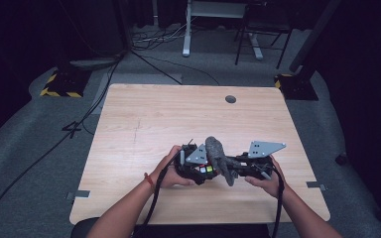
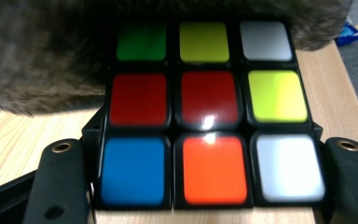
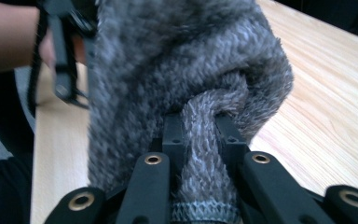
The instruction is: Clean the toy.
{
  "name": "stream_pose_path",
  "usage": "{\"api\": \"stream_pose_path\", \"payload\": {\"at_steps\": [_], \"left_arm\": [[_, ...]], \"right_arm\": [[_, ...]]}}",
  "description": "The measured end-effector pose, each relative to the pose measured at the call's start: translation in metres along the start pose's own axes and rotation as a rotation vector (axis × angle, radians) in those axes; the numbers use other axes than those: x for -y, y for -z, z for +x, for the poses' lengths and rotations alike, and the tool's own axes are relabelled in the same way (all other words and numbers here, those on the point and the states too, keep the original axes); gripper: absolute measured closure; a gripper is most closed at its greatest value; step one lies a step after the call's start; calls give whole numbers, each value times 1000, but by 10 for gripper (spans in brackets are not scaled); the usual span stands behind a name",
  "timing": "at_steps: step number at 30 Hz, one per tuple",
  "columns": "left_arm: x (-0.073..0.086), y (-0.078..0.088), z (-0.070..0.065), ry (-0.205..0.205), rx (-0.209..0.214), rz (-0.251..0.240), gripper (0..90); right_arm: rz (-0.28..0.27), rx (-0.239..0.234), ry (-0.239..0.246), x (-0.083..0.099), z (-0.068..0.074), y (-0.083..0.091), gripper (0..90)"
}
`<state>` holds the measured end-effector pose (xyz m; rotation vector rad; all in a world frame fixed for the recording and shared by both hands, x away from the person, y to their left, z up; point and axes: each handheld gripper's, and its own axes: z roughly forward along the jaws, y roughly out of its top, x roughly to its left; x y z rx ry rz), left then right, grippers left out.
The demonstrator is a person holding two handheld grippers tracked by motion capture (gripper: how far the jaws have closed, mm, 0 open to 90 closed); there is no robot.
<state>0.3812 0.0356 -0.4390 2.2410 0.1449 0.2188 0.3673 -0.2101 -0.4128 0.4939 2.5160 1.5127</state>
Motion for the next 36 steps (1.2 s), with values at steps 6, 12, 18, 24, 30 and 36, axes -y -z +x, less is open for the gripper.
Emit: {"api": "stream_pose_path", "payload": {"at_steps": [6,12,18,24,30,36], "left_arm": [[-1,-2,-1,-15,-16,14,329],[-2,4,0,-5,-27,-20,331],[-4,13,0,-2,-21,-66,332],[-5,15,1,-3,-22,-73,332],[-4,7,-1,-20,-4,-31,332],[-3,6,-2,-13,14,-42,333]], "right_arm": [[-11,-16,11,-4,3,-2,782],[63,56,35,0,-1,-3,783],[174,74,12,11,-10,-11,783],[179,68,8,16,-14,-12,782],[66,52,48,1,0,-2,779],[73,62,75,0,1,-2,779]]}}
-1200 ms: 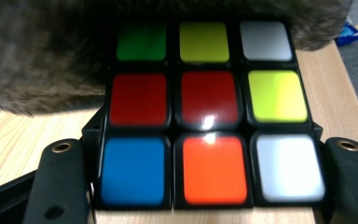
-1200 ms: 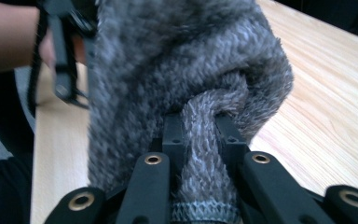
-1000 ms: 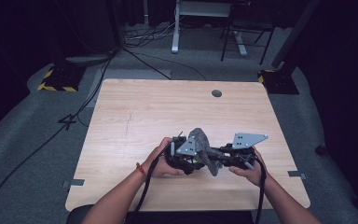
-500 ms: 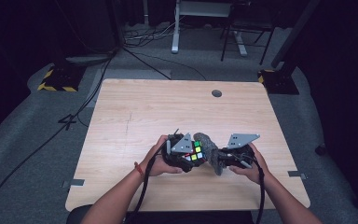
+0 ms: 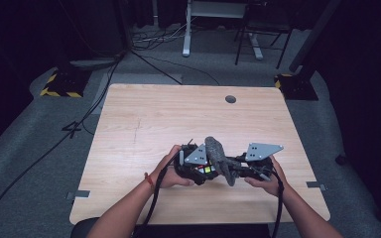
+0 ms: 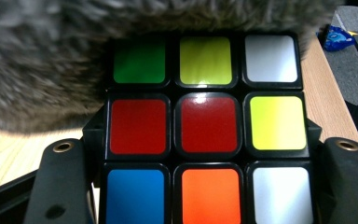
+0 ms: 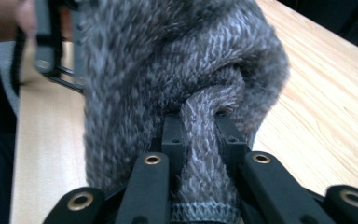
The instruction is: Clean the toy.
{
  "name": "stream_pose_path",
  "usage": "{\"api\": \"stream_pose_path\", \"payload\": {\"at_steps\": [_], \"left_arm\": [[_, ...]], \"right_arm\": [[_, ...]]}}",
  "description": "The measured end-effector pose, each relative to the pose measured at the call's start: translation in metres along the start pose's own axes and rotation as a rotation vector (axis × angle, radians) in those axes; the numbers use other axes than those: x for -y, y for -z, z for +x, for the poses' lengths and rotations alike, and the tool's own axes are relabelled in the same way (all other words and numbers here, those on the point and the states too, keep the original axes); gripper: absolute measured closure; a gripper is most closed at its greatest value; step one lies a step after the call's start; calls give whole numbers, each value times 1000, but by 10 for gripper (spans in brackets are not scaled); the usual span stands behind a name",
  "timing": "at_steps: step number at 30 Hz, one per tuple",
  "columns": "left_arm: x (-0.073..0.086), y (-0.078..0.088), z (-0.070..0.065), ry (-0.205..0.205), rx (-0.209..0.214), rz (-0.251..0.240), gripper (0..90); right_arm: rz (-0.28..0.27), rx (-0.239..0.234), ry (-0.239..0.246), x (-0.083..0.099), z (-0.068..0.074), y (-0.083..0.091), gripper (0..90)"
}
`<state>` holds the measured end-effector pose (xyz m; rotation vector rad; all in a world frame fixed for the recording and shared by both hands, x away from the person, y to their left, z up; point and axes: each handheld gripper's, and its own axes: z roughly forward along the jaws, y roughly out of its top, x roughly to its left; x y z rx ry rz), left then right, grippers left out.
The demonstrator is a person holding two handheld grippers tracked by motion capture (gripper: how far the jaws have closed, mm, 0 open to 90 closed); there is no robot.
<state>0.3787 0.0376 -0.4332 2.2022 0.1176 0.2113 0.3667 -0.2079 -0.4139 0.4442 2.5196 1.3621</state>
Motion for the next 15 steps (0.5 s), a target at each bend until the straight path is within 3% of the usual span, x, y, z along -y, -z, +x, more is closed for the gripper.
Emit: {"api": "stream_pose_path", "payload": {"at_steps": [4,8,11,15], "left_arm": [[-1,4,0,-5,-2,-6,333],[-5,15,2,-1,-4,-56,333],[-6,18,2,-3,-12,-63,333],[-4,20,4,7,-4,-72,334]], "right_arm": [[37,27,3,5,-4,-6,780],[64,27,-21,12,-8,-10,780],[56,28,-21,14,-6,-11,781],[4,40,3,7,3,-6,782]]}}
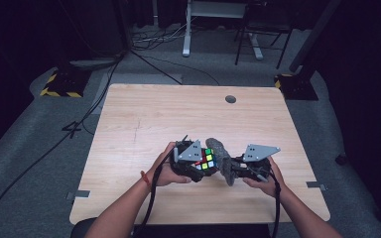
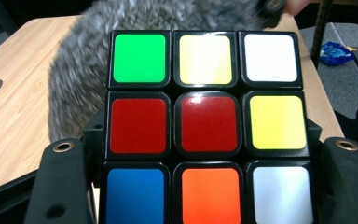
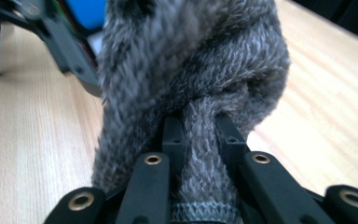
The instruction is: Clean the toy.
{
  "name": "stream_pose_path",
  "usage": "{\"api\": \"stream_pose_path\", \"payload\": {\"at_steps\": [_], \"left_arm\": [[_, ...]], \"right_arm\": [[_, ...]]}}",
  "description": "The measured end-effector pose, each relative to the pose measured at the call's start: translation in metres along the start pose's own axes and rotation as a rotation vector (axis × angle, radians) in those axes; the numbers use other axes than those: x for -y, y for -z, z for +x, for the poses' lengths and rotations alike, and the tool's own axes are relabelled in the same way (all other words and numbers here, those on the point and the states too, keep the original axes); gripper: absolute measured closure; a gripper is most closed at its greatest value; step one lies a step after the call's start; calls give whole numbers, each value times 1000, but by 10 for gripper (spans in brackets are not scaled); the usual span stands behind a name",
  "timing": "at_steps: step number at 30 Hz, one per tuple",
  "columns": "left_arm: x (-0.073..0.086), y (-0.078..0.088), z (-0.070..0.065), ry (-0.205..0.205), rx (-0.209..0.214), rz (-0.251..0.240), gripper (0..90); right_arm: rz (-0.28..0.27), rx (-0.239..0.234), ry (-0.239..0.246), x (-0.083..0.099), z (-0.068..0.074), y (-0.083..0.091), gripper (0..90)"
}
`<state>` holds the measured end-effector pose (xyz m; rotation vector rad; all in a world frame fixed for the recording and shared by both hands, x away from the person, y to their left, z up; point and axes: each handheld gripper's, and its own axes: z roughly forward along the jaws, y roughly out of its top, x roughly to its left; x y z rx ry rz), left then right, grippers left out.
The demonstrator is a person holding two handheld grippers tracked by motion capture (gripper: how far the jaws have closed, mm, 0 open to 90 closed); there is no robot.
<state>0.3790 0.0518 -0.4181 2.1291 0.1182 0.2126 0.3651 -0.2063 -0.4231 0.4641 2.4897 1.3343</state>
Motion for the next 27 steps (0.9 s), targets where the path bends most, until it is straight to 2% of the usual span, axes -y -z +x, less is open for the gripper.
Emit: {"api": "stream_pose_path", "payload": {"at_steps": [4,5,6,9,12,14,15,17,21,22,23,25,27], "left_arm": [[1,-2,1,0,-8,23,334],[3,-7,1,-6,-10,47,334],[3,-7,1,-6,-10,47,334],[4,-17,-3,-9,1,76,334],[5,-18,-3,-2,8,70,334],[4,-18,-5,-11,21,64,334],[3,-18,-7,-16,24,62,333],[1,-17,-8,-29,17,63,333],[-2,-5,-5,-4,13,3,333],[-2,-5,-5,-4,13,3,333],[-2,-3,-3,-8,3,11,334],[-1,-4,-3,-10,-4,22,333],[3,-9,-1,-6,-11,56,333]], "right_arm": [[-18,4,0,-2,2,3,782],[-40,-9,-11,-4,1,6,782],[-40,-9,-11,-4,1,6,782],[-52,-15,7,-9,6,7,782],[-54,-13,3,-10,5,8,782],[-47,3,-5,-9,3,7,782],[-23,25,-12,-6,0,4,783],[-14,27,-22,-5,-2,3,783],[47,25,-43,3,-8,-2,783],[47,25,-43,3,-8,-2,783],[47,1,-58,5,-9,-4,783],[48,2,-57,5,-8,-4,783],[16,9,-41,0,-5,1,783]]}}
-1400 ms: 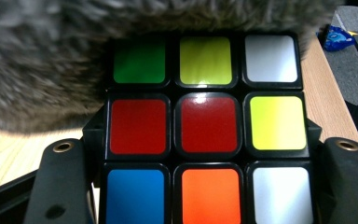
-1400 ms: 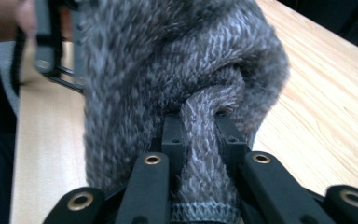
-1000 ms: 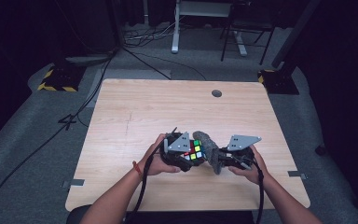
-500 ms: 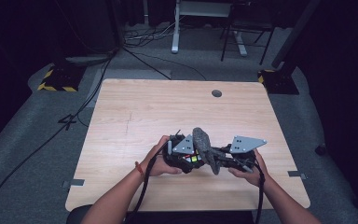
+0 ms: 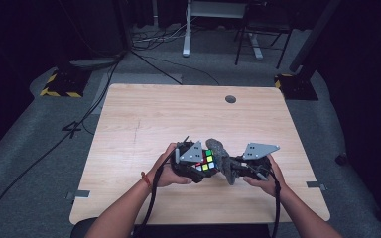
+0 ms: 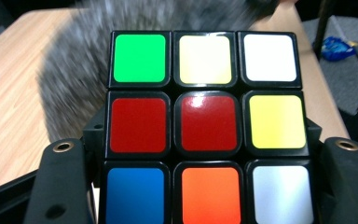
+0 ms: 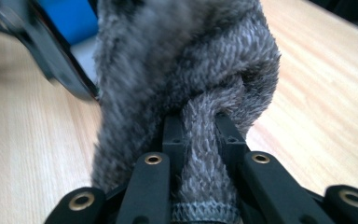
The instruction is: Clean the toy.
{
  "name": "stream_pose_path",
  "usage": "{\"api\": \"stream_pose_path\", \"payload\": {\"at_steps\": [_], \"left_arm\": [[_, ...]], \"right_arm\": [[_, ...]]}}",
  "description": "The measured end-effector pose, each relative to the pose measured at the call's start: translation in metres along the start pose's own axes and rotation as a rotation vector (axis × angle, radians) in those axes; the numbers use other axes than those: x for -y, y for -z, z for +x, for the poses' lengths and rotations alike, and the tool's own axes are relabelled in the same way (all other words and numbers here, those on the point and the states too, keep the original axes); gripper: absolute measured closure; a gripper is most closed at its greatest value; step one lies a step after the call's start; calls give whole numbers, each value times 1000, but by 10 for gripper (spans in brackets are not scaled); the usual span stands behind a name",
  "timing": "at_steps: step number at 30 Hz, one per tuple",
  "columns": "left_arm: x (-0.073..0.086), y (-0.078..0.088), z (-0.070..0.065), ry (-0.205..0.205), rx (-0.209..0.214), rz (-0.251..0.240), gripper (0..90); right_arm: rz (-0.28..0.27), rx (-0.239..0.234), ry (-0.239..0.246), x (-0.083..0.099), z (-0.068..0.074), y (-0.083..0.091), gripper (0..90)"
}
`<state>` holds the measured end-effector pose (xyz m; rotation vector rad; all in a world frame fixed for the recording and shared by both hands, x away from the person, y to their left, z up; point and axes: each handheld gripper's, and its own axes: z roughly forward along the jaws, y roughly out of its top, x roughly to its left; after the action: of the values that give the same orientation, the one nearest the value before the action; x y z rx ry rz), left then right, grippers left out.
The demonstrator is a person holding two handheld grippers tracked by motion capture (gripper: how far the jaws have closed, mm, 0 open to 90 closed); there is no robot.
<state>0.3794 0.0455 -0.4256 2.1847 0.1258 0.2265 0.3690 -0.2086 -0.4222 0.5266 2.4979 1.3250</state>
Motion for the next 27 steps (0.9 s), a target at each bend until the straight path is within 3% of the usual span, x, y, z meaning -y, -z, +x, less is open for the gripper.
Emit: {"api": "stream_pose_path", "payload": {"at_steps": [1,2,3,5,12,17,18,22,26,27], "left_arm": [[0,0,0,0,0,0,333],[1,-2,0,5,0,8,333],[2,-9,-1,7,15,23,333],[2,-12,-3,2,17,31,333],[1,-18,-6,-10,4,59,331],[0,-22,-8,-12,12,73,329],[0,-24,-9,-28,1,91,329],[1,-21,-7,-15,10,73,332],[-1,-13,-6,-18,-2,47,332],[-1,-10,-6,-16,-6,34,332]], "right_arm": [[0,0,0,0,0,0,783],[-50,-27,0,-2,2,5,782],[-64,-45,4,-4,5,6,782],[-72,-45,25,-7,9,7,783],[-110,-77,13,-10,11,7,784],[-108,-102,21,-15,16,1,784],[-98,-96,28,-15,17,0,784],[-85,-82,20,-14,15,0,784],[-38,-33,-4,-5,1,3,784],[-13,-4,-24,3,-8,3,783]]}}
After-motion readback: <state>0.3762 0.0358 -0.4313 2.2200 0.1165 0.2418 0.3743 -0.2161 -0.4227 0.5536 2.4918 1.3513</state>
